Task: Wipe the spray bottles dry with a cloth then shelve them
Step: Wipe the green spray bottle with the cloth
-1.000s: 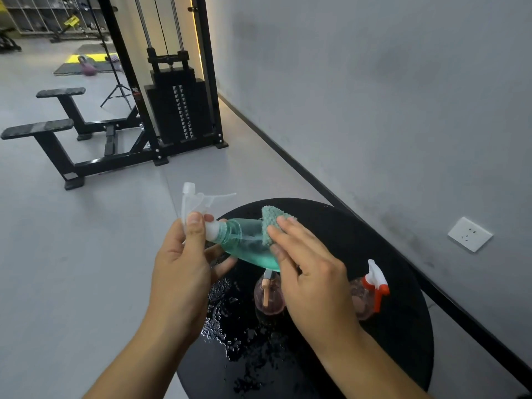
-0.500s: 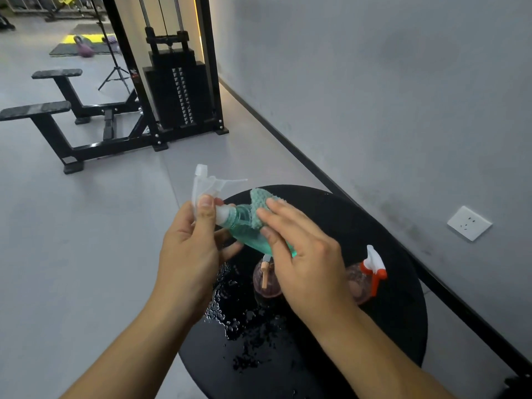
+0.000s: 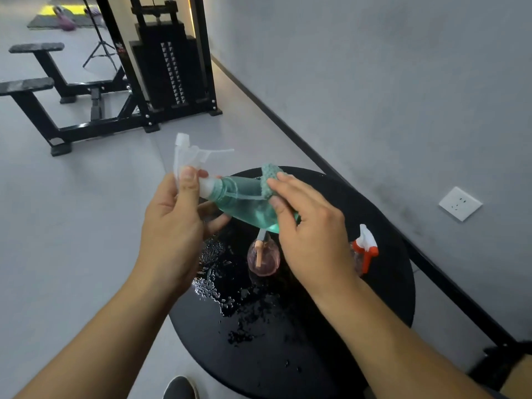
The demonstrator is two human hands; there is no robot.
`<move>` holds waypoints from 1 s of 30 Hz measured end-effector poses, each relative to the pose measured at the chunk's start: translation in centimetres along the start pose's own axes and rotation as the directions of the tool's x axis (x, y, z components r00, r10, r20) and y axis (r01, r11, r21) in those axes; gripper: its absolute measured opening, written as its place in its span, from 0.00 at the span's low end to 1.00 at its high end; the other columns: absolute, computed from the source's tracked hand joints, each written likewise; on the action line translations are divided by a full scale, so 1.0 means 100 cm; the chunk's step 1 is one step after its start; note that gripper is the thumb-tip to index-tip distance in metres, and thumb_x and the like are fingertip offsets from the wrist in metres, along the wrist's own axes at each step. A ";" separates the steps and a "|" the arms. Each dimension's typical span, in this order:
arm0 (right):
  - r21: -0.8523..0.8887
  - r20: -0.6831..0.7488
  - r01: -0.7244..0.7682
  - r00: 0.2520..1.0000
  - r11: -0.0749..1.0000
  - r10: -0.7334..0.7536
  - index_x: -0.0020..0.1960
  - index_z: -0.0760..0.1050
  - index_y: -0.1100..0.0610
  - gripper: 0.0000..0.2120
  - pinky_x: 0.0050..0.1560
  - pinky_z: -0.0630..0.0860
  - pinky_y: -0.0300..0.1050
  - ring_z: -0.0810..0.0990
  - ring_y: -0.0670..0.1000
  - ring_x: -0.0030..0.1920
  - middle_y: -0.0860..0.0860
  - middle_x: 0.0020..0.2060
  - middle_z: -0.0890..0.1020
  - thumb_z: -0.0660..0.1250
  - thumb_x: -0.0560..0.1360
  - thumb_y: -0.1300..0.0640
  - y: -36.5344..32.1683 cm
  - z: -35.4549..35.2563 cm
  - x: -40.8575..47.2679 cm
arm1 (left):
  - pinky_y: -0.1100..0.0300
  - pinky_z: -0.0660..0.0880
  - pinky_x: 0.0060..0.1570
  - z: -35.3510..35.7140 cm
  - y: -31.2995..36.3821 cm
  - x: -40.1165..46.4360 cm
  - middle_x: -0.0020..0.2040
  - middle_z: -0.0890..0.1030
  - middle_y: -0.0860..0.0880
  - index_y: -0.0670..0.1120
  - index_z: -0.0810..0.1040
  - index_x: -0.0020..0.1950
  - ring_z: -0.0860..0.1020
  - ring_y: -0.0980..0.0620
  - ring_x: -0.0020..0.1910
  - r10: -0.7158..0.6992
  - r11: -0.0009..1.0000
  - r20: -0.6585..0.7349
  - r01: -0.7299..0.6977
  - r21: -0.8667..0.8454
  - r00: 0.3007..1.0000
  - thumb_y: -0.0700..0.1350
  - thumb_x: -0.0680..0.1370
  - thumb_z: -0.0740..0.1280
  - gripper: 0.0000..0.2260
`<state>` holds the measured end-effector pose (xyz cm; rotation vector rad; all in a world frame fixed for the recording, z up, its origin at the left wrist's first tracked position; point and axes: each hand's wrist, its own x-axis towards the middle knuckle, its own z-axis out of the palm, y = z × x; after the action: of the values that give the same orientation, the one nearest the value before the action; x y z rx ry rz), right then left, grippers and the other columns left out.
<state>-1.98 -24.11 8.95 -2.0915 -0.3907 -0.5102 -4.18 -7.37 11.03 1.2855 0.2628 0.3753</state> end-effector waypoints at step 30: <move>-0.040 0.044 0.080 0.996 0.996 -0.079 0.68 0.78 0.52 0.15 0.71 0.69 0.43 0.70 0.42 0.72 0.46 0.68 0.77 0.65 0.82 0.59 -0.015 0.009 -0.012 | 0.56 0.85 0.42 0.010 -0.011 -0.008 0.51 0.89 0.48 0.50 0.80 0.51 0.88 0.47 0.48 -0.050 0.997 0.032 0.051 -0.058 0.998 0.57 0.82 0.62 0.13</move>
<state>-3.50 -22.68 8.97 -2.1362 -0.4934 -0.5254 -4.43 -8.81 10.24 1.2234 0.2560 0.3178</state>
